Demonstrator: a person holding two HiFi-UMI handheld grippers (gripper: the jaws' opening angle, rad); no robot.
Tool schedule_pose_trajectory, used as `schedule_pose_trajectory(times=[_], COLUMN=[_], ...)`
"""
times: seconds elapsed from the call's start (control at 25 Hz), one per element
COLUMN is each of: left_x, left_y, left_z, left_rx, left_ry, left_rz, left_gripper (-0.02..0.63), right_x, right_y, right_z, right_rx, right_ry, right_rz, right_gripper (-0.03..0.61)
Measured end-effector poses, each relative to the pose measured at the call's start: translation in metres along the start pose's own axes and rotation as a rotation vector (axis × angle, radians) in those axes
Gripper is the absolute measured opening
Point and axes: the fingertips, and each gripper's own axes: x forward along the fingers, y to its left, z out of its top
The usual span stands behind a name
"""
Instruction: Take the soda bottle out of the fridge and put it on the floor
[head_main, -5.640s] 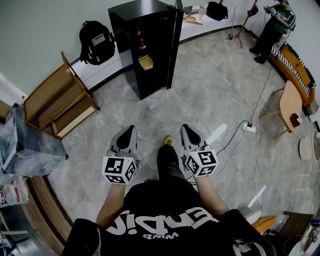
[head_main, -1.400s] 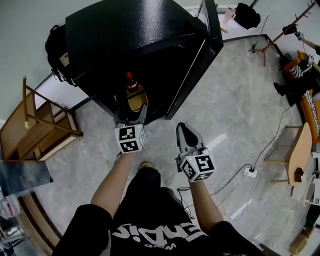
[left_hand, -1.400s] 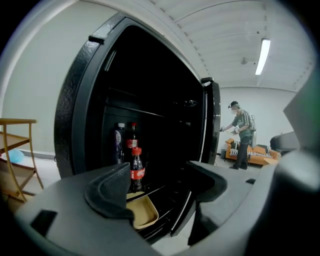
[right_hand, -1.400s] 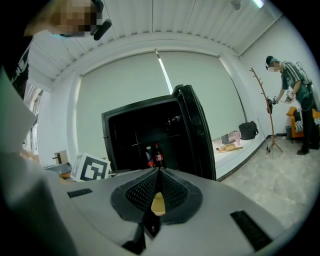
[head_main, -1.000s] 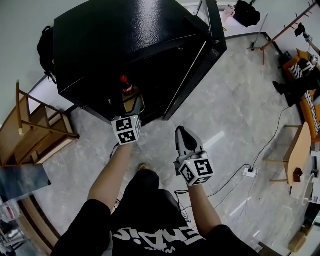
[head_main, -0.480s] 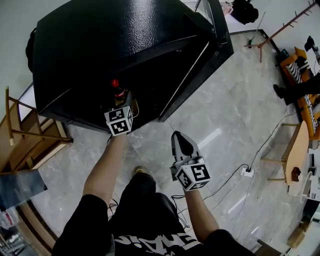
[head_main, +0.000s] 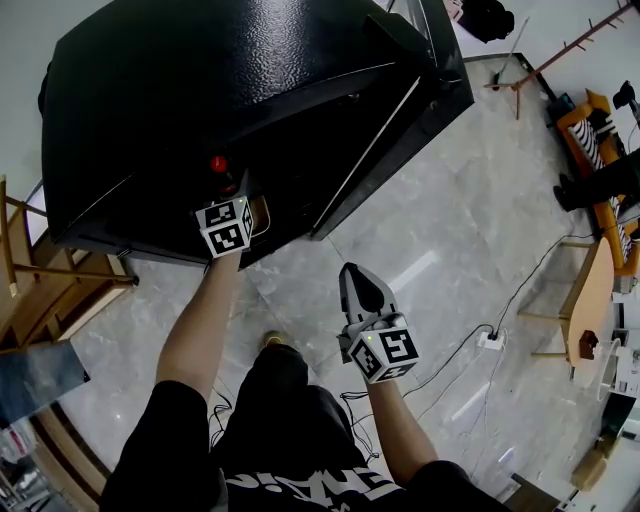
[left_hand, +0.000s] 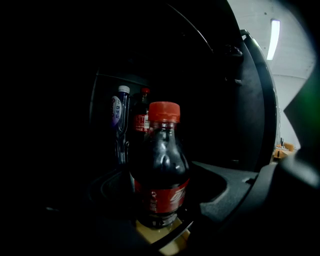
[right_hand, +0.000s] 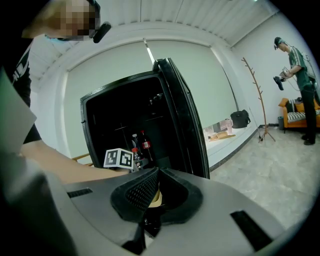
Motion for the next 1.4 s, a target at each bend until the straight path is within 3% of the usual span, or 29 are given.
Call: schedule_pose_trajectory(times=[0.4, 0.88, 1.16, 1.4], left_x=[-0.020, -0.095, -0.127, -0.135], left_y=[-0.007, -0.056, -0.090, -0.113], left_z=[0.000, 0.000, -0.011, -0.046], left_rx=[-0.033, 0.022, 0.028, 0.046], left_ry=[0.017, 0.029, 0.006, 0.010], left_rz=[-0.036, -0.166, -0.246, -0.292], left_gripper=[0.311, 0.308, 0.308, 0.308], right_x=[-0.009, -0.065, -0.097, -0.113], right_y=[0.001, 0.019, 0.014, -0.009], right_z=[0.004, 0.004, -0.016, -0.048], right_rx=[0.008, 0.009, -0.001, -0.008], right_ry=[-0.003, -0.020, -0.041, -0.071], right_rz=[-0.006, -0.004, -0.019, -0.051], right_gripper=[0.023, 0.023, 0.023, 0.023])
